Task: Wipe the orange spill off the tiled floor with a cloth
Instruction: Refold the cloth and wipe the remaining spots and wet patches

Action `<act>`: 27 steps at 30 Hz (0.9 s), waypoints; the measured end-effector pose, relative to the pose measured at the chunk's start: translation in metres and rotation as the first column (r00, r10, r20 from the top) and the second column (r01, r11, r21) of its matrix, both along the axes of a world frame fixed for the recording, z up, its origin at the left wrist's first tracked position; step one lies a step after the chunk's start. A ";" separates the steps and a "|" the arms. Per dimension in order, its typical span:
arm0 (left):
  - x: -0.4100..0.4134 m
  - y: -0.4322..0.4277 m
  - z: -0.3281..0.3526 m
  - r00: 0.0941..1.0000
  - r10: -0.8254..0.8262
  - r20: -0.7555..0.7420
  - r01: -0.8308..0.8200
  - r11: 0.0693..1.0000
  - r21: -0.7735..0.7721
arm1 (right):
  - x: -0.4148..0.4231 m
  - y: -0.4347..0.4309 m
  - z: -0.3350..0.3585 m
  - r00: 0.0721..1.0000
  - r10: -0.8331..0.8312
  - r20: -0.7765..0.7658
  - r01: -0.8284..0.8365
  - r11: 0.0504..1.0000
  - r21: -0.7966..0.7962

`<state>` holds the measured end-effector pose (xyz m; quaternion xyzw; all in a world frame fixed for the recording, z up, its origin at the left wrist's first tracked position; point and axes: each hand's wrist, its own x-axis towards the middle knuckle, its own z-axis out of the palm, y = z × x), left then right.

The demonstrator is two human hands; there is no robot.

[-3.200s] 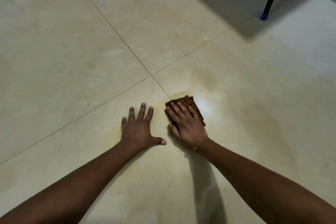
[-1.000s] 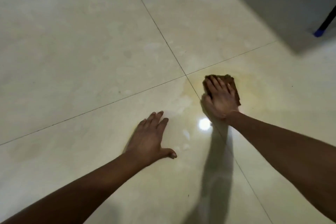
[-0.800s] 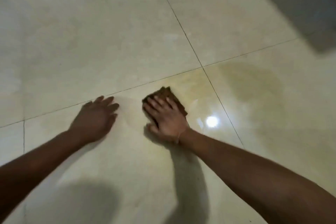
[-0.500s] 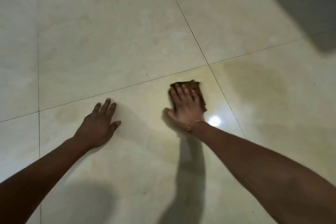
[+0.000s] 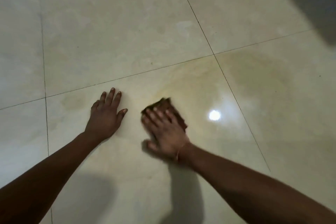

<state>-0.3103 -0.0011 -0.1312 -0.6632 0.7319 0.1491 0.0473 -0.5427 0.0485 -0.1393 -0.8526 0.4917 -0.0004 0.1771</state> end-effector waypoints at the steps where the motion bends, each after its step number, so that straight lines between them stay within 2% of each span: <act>1: 0.000 0.000 0.001 1.000 0.011 -0.008 -0.010 1.000 0.002 | 0.001 0.030 0.002 0.985 0.173 0.010 -0.173 0.984 0.036; 2: -0.001 0.002 0.001 1.000 0.013 -0.011 -0.013 1.000 0.000 | -0.010 0.042 0.006 0.959 0.283 0.000 -0.282 0.957 0.072; 3: 0.000 0.004 0.000 1.000 0.010 -0.010 -0.010 1.000 -0.005 | -0.026 0.034 0.006 0.933 0.359 -0.004 -0.358 0.933 0.043; 4: 0.001 0.005 -0.001 1.000 0.005 -0.007 -0.005 1.000 -0.015 | -0.039 0.013 0.003 0.932 0.360 -0.043 -0.361 0.933 -0.017; 5: 0.002 0.006 -0.003 1.000 -0.002 -0.004 0.002 1.000 -0.024 | -0.048 -0.011 0.004 0.964 0.255 -0.078 -0.259 0.965 -0.042; 6: 0.005 0.007 -0.008 1.000 0.000 -0.002 0.000 0.999 -0.034 | -0.051 -0.040 0.003 0.993 0.056 -0.104 -0.063 0.996 -0.063; 7: 0.006 0.008 -0.010 1.000 -0.002 -0.004 0.001 0.999 -0.043 | -0.049 -0.064 0.006 0.979 -0.165 -0.117 0.160 0.986 -0.055; 8: 0.008 0.009 -0.014 1.000 -0.002 -0.011 0.002 0.999 -0.052 | -0.036 -0.080 0.005 0.945 -0.310 -0.107 0.310 0.951 -0.021; 9: 0.009 0.008 -0.017 1.000 -0.006 -0.019 0.005 0.998 -0.059 | -0.017 -0.084 0.004 0.934 -0.344 -0.101 0.345 0.938 0.000; 10: 0.009 0.007 -0.019 1.000 -0.007 -0.030 0.005 0.998 -0.066 | 0.004 -0.075 0.002 0.959 -0.267 -0.098 0.266 0.964 -0.016; 11: 0.010 0.008 -0.021 0.999 -0.005 -0.038 0.003 0.998 -0.070 | 0.021 -0.054 0.002 0.990 -0.113 -0.088 0.113 0.994 -0.001; 13: 0.012 0.009 -0.020 0.999 -0.003 -0.054 -0.001 0.998 -0.064 | 0.018 -0.005 0.006 0.984 0.168 -0.056 -0.167 0.986 0.024; 14: 0.011 0.010 -0.019 0.999 -0.002 -0.053 -0.002 0.998 -0.065 | 0.000 0.019 0.003 0.979 0.197 -0.045 -0.197 0.980 0.005; 17: 0.006 0.013 -0.017 0.998 0.014 -0.056 -0.019 0.996 -0.084 | -0.072 0.073 0.011 0.997 -0.027 -0.072 0.029 0.999 0.031; 20: -0.009 0.007 -0.012 0.996 0.054 -0.067 -0.062 0.990 -0.123 | -0.089 0.026 0.015 0.951 -0.280 -0.135 0.276 0.960 -0.044; 22: -0.034 0.006 -0.014 0.997 -0.028 -0.074 0.017 0.988 -0.151 | -0.073 -0.009 0.013 0.897 -0.415 -0.152 0.413 0.910 -0.049; 24: -0.068 0.008 -0.017 0.976 -0.190 -0.103 0.174 0.974 -0.145 | -0.072 0.015 0.008 0.903 -0.406 -0.142 0.403 0.914 -0.047; 27: -0.095 0.014 -0.019 0.944 -0.320 -0.073 0.311 0.943 -0.118 | -0.076 0.139 0.010 0.937 -0.320 -0.138 0.321 0.947 -0.020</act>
